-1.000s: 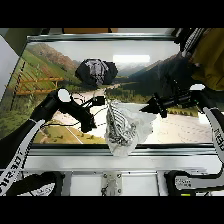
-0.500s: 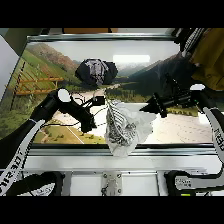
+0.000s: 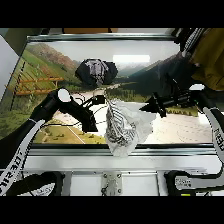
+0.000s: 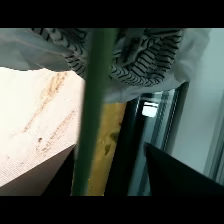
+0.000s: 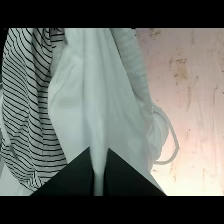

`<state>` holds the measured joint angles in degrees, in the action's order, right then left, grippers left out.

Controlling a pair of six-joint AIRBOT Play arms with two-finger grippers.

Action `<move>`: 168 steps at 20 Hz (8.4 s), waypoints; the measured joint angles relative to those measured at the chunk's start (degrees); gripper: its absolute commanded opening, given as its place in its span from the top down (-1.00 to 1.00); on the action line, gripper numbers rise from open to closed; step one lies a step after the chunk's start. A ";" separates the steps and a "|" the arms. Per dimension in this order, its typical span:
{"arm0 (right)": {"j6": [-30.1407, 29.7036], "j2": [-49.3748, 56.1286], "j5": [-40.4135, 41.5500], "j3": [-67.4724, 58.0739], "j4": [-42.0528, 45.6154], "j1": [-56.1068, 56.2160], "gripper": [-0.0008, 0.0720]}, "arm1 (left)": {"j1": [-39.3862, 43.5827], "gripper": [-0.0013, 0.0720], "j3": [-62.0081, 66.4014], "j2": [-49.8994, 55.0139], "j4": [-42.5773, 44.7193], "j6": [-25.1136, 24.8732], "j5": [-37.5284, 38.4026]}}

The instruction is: Fold the clothes and pants, and hang the long-sleeved shirts on hangers.

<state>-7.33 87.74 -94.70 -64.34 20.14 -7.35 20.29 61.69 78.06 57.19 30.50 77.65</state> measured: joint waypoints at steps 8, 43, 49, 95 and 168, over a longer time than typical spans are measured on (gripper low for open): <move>0.07 0.00 0.26 0.00 -0.26 -0.02 0.95 | -3.74 -0.24 0.02 0.00 0.66 7.17 3.17; 5.03 -0.07 3.78 0.02 -18.29 0.02 0.94 | -8.61 -0.24 -0.02 -3.17 1.64 14.95 0.09; 5.49 -0.07 4.13 0.02 -22.05 0.02 0.94 | -8.41 -0.24 -0.02 -3.19 1.51 15.37 -0.46; 9.05 -7.91 3.41 0.02 -31.98 -3.26 0.94 | -17.70 -0.88 -30.08 -13.35 -38.58 21.66 -30.14; 27.82 -17.07 1.03 0.13 -33.81 -0.63 0.94 | -35.23 -0.83 29.29 -9.66 -9.44 49.07 -7.19</move>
<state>20.49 70.67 -93.67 -64.20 -13.67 -7.99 -14.94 90.98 68.40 47.75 79.57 70.46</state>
